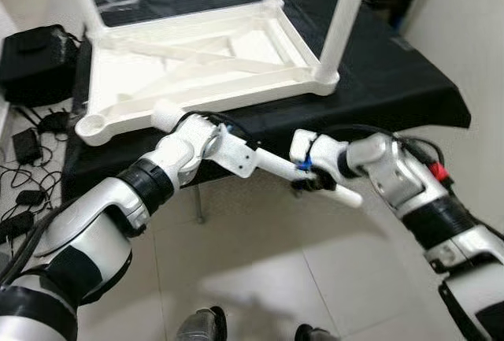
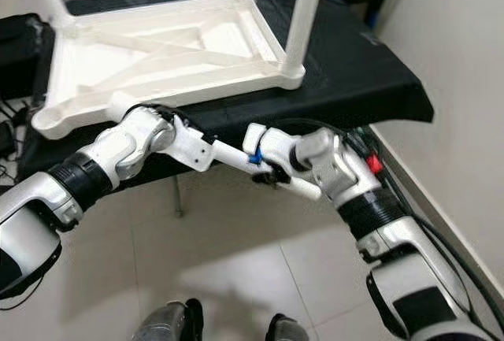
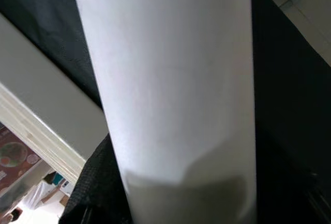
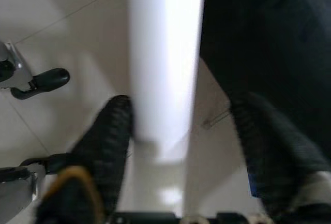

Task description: Building children table

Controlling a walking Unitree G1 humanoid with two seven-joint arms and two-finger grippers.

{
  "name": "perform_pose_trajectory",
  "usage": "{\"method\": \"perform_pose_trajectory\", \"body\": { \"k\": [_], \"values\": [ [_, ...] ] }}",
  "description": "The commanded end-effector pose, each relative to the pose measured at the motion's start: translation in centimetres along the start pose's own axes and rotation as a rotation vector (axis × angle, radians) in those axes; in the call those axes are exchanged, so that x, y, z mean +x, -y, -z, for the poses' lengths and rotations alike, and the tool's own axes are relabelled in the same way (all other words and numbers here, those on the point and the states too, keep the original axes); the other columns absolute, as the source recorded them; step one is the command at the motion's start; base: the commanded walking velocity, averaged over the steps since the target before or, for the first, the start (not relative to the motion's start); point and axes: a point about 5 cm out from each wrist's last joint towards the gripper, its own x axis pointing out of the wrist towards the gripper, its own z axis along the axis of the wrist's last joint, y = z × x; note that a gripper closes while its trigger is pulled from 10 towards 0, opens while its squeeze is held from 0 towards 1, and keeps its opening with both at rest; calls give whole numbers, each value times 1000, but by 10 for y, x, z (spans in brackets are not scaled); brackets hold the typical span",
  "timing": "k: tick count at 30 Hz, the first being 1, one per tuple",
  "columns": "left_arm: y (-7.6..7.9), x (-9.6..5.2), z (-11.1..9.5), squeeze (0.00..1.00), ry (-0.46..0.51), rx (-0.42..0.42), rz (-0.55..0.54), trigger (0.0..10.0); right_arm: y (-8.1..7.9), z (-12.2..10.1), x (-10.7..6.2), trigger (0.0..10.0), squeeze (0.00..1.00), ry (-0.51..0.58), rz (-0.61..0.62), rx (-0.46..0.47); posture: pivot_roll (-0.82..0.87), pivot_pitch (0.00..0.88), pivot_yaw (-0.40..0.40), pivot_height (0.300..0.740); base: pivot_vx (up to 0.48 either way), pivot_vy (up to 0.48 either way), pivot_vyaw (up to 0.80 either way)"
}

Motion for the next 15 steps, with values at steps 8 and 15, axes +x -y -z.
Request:
{"method": "perform_pose_trajectory", "body": {
  "k": [8, 15],
  "values": [
    [19, 3, -2, 0, 22, 36, 76, 10000, 44, -30, -42, 10000, 878, 197, 179, 17, 158, 157, -2, 740, 0, 0, 0],
    [13, 1, 12, 0, -5, -46, 49, 10000, 59, -33, -86, 10000, 0, 347, 117, 101, 154, 144, 4, 740, 0, 0, 0]
  ]
}}
